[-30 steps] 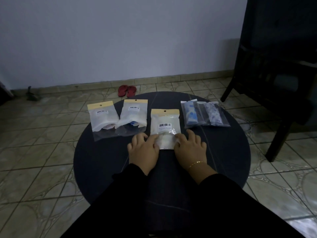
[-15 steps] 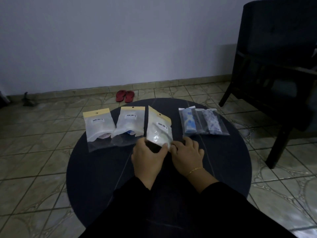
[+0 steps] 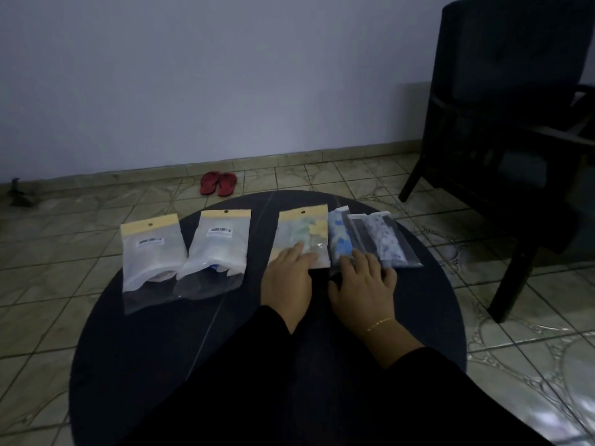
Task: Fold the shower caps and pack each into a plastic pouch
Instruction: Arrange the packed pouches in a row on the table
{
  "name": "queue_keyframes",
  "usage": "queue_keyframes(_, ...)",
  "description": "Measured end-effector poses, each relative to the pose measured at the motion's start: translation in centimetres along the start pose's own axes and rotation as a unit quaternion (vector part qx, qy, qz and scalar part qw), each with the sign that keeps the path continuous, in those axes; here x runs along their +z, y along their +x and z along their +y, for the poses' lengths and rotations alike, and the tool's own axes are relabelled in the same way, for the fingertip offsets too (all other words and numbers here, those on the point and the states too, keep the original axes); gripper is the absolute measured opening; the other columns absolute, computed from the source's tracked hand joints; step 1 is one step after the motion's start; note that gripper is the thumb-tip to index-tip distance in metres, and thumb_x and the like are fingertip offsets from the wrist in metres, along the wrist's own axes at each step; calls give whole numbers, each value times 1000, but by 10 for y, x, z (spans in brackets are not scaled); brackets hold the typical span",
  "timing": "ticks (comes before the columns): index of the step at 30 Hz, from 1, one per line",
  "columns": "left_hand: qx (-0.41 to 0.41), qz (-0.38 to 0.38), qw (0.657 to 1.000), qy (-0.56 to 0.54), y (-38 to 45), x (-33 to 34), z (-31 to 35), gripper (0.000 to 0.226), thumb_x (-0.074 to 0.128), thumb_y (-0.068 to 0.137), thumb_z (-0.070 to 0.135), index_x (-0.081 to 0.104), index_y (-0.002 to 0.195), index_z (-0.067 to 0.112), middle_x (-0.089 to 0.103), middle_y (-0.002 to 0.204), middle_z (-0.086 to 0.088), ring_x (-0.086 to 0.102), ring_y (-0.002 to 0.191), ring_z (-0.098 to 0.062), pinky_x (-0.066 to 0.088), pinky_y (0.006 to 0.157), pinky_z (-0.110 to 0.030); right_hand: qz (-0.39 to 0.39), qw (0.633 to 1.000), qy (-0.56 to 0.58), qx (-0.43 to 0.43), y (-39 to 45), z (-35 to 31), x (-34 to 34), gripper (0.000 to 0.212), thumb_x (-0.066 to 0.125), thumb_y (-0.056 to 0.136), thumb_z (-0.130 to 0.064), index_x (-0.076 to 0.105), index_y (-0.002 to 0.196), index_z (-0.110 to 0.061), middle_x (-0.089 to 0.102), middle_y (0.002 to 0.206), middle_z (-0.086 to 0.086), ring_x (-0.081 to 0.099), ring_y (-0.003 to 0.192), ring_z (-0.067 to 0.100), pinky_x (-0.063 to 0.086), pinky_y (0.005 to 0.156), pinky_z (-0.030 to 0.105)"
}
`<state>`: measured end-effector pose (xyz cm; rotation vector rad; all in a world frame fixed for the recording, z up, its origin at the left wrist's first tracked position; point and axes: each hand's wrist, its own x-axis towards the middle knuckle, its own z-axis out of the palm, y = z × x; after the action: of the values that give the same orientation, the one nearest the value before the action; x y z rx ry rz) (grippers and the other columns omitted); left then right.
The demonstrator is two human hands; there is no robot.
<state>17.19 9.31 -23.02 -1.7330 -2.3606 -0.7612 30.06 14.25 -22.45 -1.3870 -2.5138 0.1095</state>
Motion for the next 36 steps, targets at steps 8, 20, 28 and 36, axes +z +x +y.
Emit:
queue_keyframes(8, -16, 64, 992, 107, -17, -3, -9, 55, 71, 66, 25, 58, 120, 22, 54, 134, -5, 47, 125, -27, 30, 92, -39, 53, 999, -9, 7, -4, -9, 9, 65, 79, 61, -32, 60, 120, -12, 56, 129, 15, 53, 119, 32, 40, 90, 53)
queue_keyframes(20, -187, 36, 974, 122, -87, -44, -28, 48, 47, 86, 49, 47, 128, 25, 61, 120, 6, 50, 114, -18, 19, 97, -37, 85, 989, -15, -120, -60, -63, 7, 42, 54, 65, -19, 68, 105, -18, 68, 105, 7, 64, 85, 27, 49, 62, 37)
queue_keyframes(28, -14, 126, 992, 22, -143, -65, -18, 25, 45, 81, 37, 67, 92, 32, 66, 94, 17, 57, 87, -5, 26, 77, -27, -18, 991, 57, -116, -74, -60, 1, 51, 43, 94, -29, 29, 143, -33, 46, 137, -5, 40, 124, 20, 30, 94, 36)
queue_keyframes(36, -175, 181, 966, -63, -142, -106, -80, 29, 53, 76, 6, 69, 95, 20, 60, 105, 3, 56, 99, -23, 36, 84, -36, -77, 984, 110, -118, -63, -64, -5, 45, 50, 92, -42, 38, 135, -42, 43, 135, -2, 36, 124, 24, 29, 98, 41)
